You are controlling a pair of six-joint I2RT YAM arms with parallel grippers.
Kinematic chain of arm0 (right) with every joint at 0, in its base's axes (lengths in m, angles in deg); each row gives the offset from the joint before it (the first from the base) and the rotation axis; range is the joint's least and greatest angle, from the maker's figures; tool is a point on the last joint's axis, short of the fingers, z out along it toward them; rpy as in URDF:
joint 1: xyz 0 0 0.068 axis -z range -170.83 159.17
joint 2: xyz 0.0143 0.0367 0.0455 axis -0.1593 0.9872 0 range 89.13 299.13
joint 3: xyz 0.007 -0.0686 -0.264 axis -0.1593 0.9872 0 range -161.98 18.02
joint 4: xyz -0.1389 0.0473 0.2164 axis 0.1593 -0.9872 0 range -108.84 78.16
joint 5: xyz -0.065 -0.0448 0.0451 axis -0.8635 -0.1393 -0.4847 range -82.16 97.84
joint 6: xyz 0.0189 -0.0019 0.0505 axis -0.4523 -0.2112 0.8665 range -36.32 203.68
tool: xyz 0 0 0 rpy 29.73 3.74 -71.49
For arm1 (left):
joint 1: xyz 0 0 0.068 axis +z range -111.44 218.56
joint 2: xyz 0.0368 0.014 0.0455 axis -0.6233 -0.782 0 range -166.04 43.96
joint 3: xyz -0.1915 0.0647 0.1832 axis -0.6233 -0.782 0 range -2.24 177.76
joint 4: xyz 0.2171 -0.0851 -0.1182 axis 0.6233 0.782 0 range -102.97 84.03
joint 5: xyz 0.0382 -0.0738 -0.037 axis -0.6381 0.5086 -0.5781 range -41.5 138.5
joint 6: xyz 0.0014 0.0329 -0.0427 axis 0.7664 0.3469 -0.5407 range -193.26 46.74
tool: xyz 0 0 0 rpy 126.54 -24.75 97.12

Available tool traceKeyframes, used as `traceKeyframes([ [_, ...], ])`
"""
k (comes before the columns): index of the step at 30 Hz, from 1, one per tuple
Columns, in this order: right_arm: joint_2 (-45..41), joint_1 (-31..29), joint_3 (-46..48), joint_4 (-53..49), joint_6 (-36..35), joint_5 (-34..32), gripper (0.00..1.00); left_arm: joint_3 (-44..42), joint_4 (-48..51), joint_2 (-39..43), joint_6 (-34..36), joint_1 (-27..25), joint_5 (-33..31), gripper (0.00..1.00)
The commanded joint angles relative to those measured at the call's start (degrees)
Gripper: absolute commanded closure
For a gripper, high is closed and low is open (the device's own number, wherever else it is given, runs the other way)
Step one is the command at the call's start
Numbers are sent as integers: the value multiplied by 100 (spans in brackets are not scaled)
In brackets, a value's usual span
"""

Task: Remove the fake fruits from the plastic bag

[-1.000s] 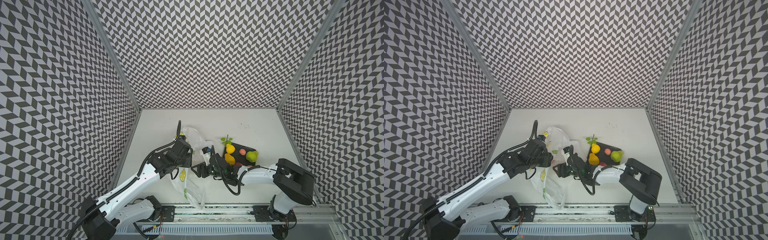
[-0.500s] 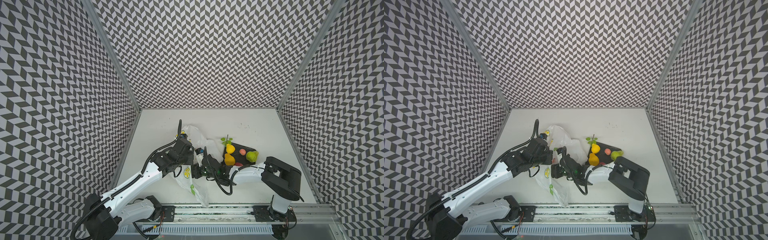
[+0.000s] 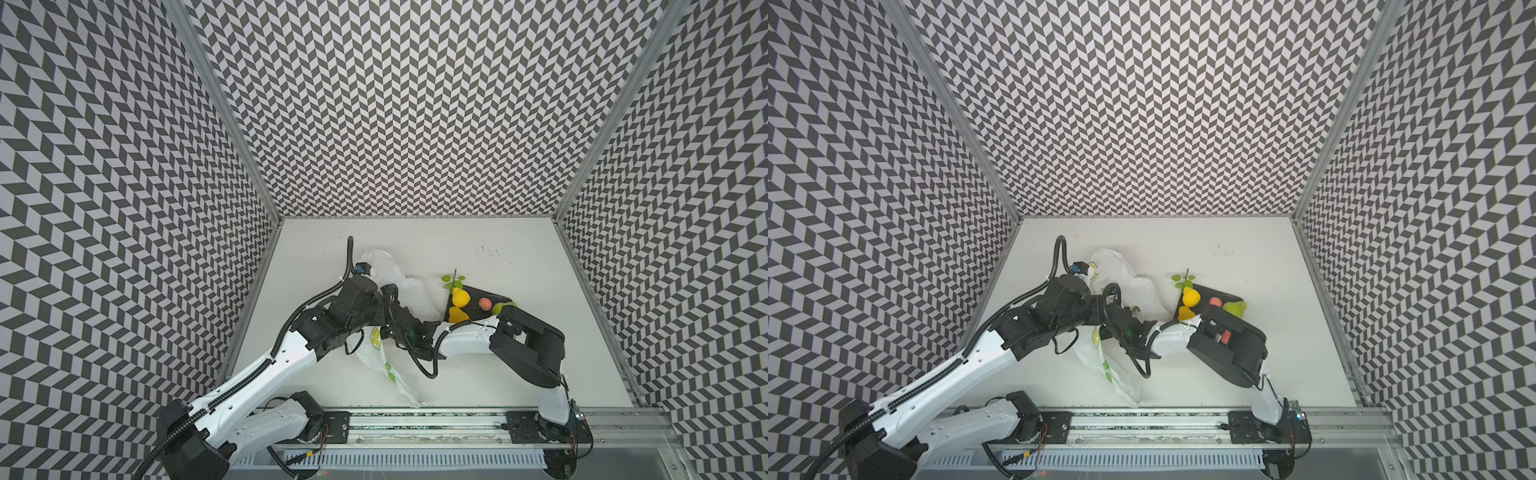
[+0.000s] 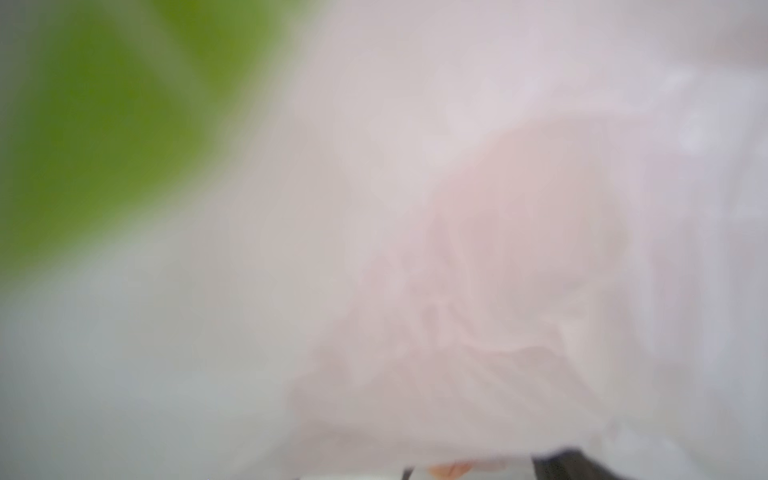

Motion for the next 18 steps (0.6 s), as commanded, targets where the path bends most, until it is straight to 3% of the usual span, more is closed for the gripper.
traceKeyframes([
  [1,300,-11,-306,-109,-82,-551,16,-18,-135,141,-125,-30,104,100],
  [5,648,2,-613,-155,-23,-652,16,17,-45,182,-141,-28,87,100],
  [18,1190,79,-1152,-517,175,-345,35,-203,-70,426,-328,-25,52,100],
])
